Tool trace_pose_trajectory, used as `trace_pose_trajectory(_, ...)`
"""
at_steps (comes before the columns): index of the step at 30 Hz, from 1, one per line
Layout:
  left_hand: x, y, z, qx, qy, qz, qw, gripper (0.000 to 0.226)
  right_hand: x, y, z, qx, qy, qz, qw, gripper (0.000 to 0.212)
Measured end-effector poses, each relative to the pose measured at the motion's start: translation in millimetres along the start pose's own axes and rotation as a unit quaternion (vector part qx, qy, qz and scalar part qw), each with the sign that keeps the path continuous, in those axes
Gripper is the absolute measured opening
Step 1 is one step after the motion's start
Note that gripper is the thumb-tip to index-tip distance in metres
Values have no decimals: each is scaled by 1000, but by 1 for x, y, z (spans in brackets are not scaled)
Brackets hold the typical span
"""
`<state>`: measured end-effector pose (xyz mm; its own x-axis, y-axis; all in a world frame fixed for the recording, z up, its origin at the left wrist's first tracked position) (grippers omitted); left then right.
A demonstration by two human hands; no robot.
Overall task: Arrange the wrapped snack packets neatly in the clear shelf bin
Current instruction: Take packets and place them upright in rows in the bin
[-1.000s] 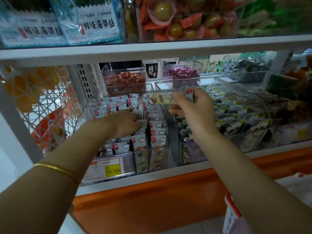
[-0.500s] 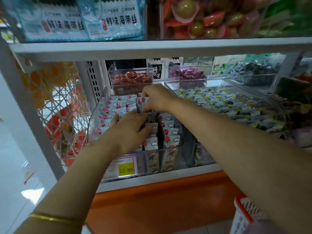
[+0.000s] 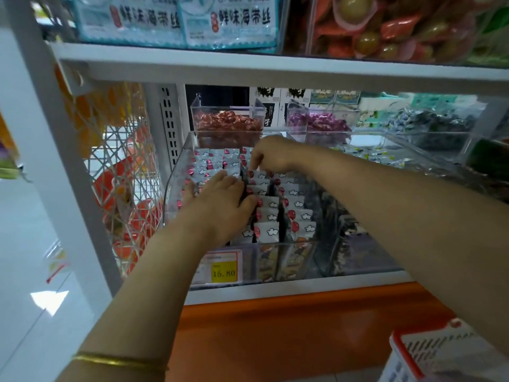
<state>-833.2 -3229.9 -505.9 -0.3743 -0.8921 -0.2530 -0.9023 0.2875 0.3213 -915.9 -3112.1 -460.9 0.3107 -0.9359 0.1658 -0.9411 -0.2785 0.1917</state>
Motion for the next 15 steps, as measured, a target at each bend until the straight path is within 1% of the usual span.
trace_pose_trajectory(3,2,1,0,0,11,-8,1000,55,-5,7,-3,-97,24,17,995,30)
trace_pose_trajectory(5,2,2,-2,-2,6,-15,1000,56,-7,13,-3,-132,14,25,991,32)
trace_pose_trajectory(7,2,3,-3,-2,8,-16,1000,55,-5,18,3,-128,2,20,992,29)
trace_pose_trajectory(11,5,4,-5,0,1,-16,1000,52,-4,26,15,-99,-51,17,994,15)
trace_pose_trajectory(13,6,3,-7,-1,-5,-20,1000,51,-5,25,14,-97,-47,24,994,9)
trace_pose_trajectory(15,5,2,-10,-10,-9,-17,1000,50,-5,24,9,-78,-35,24,996,8)
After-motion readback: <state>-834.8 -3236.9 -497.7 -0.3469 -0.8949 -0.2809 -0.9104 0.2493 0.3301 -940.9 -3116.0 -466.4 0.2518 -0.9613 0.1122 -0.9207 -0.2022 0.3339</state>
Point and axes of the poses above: each hand's wrist, its own y-axis towards the middle knuckle, its own z-axis out of the palm, x = y × z, the point moved 4 cm from there along y, towards the middle knuckle, and after that the axes turned 10 degrees about -x, right-handed, at the moved point
